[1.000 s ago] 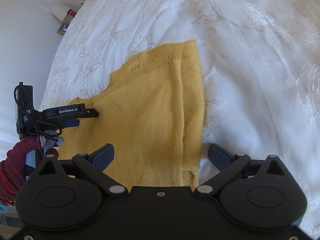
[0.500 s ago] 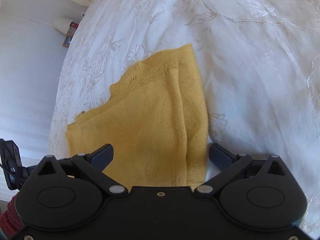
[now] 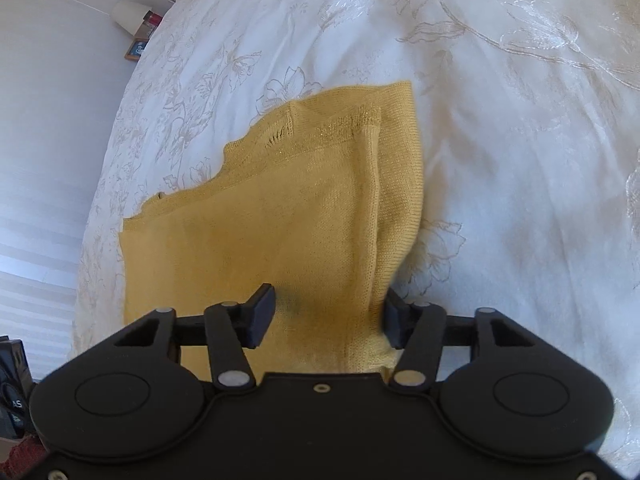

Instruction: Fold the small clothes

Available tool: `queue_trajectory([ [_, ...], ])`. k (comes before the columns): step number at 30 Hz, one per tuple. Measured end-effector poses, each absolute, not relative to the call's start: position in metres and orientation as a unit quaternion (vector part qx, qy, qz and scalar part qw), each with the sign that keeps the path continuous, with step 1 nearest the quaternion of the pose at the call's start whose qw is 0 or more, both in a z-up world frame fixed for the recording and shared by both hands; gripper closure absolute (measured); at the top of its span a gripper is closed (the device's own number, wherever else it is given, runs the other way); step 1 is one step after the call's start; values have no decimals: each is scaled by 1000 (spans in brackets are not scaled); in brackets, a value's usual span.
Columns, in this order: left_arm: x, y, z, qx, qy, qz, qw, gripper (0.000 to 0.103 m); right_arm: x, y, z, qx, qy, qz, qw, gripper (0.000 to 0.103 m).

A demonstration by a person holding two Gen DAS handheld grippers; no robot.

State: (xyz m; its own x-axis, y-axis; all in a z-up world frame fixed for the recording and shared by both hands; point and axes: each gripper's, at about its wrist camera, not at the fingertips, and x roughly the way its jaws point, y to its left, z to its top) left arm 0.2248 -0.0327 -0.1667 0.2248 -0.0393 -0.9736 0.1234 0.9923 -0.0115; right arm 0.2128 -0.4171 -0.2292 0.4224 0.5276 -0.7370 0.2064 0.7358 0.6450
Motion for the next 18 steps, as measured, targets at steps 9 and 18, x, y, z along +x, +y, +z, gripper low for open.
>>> queue_trajectory([
  [9,190,15,-135,23,588,-34,808,17,210,-384,-188,308,517,75,795,76],
  [18,173,88,-123,-8,581,-30,813,17,230,-295,-108,273,487,125,820,77],
])
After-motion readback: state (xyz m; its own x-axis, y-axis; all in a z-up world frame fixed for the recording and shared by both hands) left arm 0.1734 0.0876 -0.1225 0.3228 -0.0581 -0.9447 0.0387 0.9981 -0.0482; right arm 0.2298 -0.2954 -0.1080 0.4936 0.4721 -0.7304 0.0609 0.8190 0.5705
